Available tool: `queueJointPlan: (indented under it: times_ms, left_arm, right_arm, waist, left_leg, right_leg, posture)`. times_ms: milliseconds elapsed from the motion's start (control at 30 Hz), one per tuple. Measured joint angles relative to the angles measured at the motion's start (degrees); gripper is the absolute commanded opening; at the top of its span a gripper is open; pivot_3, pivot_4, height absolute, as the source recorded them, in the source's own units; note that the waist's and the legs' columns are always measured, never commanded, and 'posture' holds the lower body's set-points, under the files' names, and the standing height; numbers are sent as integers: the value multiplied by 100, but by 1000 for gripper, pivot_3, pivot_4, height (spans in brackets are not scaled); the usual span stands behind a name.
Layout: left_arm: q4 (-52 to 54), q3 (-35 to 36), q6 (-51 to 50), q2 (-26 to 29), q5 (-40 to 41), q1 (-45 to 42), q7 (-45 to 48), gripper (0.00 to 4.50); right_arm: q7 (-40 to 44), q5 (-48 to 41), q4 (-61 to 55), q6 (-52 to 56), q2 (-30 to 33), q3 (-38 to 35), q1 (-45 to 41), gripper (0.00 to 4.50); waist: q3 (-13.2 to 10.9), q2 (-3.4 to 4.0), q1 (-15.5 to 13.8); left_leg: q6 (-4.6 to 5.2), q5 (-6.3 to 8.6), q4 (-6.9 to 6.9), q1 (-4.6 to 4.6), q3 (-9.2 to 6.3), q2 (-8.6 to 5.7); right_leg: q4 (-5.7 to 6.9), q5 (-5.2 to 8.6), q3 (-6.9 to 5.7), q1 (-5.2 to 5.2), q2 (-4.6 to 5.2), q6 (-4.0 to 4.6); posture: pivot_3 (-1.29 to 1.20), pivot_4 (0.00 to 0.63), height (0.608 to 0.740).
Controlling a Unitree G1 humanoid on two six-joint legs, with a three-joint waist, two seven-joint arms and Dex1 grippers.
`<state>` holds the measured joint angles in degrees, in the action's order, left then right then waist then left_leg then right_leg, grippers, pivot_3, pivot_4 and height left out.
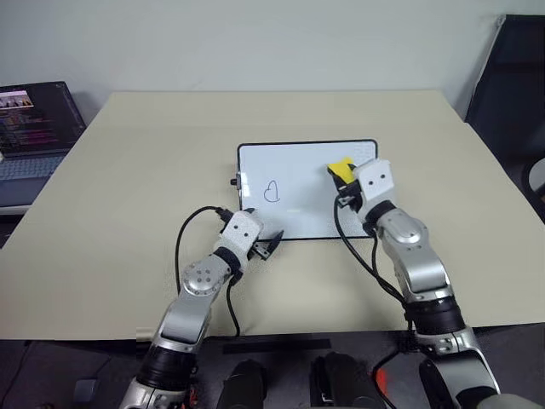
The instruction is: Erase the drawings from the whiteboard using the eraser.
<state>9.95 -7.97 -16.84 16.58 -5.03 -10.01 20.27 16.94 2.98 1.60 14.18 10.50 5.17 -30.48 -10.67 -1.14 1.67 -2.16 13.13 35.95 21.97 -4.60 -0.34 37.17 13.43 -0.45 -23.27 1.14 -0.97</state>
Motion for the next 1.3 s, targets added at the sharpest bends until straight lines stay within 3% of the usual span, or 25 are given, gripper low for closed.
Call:
queueJointPlan:
  times_ms: [567, 1033, 1300]
  left_arm:
    - [490, 84, -422, 59, -232, 128, -332, 4500]
    - [490, 136, -466, 104, -215, 98, -330, 4500]
    - [493, 110, -505, 83, -215, 70, -337, 4500]
  right_arm:
    - [92, 169, 1478, -596, -911, 613, -1340, 1217]
    - [46, 743, 1729, -199, -851, 1154, -1063, 1217]
    - [367, 868, 930, 142, -440, 1343, -474, 1217]
  waist:
    - [-1, 2, 4]
    - [-1, 2, -5]
    - [0, 1, -21]
  left_leg:
    - [0, 0, -3, -1, -1, 1]
    - [0, 0, -2, -2, 0, 2]
    - [0, 0, 2, -4, -2, 2]
  right_leg:
    - [2, -1, -1, -3, 1, 6]
    - [3, -2, 1, -4, 3, 6]
    - [4, -4, 0, 1, 5, 8]
  posture:
    - [0, 150, 740]
    - [0, 150, 740]
    - [0, 150, 740]
